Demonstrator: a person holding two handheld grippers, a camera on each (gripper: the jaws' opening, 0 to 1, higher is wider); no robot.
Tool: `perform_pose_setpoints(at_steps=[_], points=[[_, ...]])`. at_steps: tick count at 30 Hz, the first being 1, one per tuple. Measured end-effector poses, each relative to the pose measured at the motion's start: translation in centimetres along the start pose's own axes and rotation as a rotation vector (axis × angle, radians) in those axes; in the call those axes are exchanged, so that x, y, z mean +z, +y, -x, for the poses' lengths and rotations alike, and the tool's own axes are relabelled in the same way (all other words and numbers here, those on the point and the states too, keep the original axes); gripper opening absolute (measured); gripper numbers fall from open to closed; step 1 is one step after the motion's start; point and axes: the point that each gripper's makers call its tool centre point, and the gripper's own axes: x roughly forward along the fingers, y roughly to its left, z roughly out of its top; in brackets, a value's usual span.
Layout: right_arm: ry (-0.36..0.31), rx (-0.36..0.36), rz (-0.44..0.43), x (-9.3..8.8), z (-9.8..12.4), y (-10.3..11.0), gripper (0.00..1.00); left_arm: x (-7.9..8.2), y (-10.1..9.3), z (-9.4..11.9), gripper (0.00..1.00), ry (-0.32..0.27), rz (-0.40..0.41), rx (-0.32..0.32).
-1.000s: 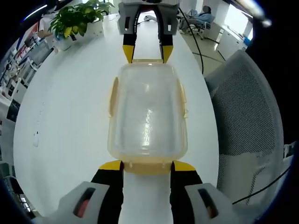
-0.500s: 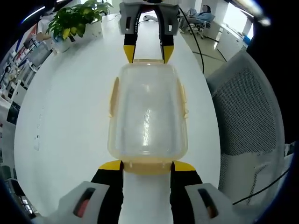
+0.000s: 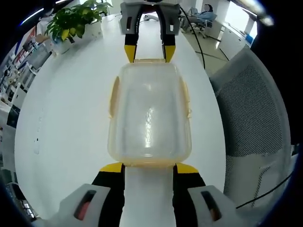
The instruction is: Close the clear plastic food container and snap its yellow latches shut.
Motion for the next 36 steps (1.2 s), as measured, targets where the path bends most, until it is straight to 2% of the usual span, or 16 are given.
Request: perform_pose_setpoints(at_steps=[6, 9, 13, 17, 19, 21, 23, 24, 25, 26, 28, 30, 32, 33, 36], points=[[0.022, 0.011, -0.002, -0.1, -0.2, 0.2, 0.42, 0.0, 0.0, 0.0, 0.35, 0.005, 0.008, 0.006], [0.041, -0.007, -0.007, -0.4, -0.4, 0.0, 0.41, 0.0, 0.0, -0.1, 0.36, 0.011, 0.011, 0.004], [0.025, -0.015, -0.026, -0.4, -0.4, 0.0, 0.40, 0.0, 0.1, -0.2, 0.36, 0.017, 0.009, 0.009], [0.002, -0.008, -0.072, -0.6, -0.2, 0.1, 0.42, 0.0, 0.1, -0.1, 0.36, 0.014, 0.013, 0.015], [-0.022, -0.014, -0.132, -0.7, 0.1, 0.0, 0.43, -0.2, 0.1, -0.1, 0.36, 0.013, 0.022, 0.015], [-0.078, -0.014, -0.225, -0.5, 0.7, -0.2, 0.44, -0.4, 0.1, 0.1, 0.34, 0.014, 0.046, 0.015], [-0.123, -0.003, -0.339, -0.5, 1.2, -0.3, 0.44, -0.5, 0.1, 0.5, 0.33, -0.007, 0.154, 0.013], [-0.187, 0.011, -0.438, 0.0, 1.8, -0.3, 0.45, -0.6, 0.1, 0.6, 0.32, -0.016, 0.190, 0.010], [-0.203, 0.011, -0.457, 0.1, 1.9, -0.3, 0.44, -1.1, 0.1, 0.8, 0.31, -0.019, 0.253, 0.010], [-0.228, 0.012, -0.524, 0.0, 2.1, -0.4, 0.44, -1.7, 0.1, 0.9, 0.31, -0.020, 0.313, 0.009], [-0.265, 0.003, -0.577, 0.1, 2.4, -0.6, 0.44, -2.0, 0.0, 1.0, 0.30, -0.046, 0.369, 0.015], [-0.289, -0.005, -0.646, 0.1, 2.6, -0.7, 0.44, -2.2, 0.0, 1.2, 0.30, -0.096, 0.461, 0.013], [-0.320, -0.016, -0.725, 0.2, 2.6, -1.0, 0.43, -2.2, -0.3, 1.5, 0.30, -0.142, 0.570, 0.001], [-0.348, -0.008, -0.755, 0.5, 2.7, -1.0, 0.43, -1.6, -0.4, 1.8, 0.30, -0.192, 0.633, -0.004], [-0.366, -0.012, -0.800, 0.7, 2.6, -1.0, 0.43, -1.5, 0.0, 2.5, 0.30, -0.261, 0.780, -0.002]])
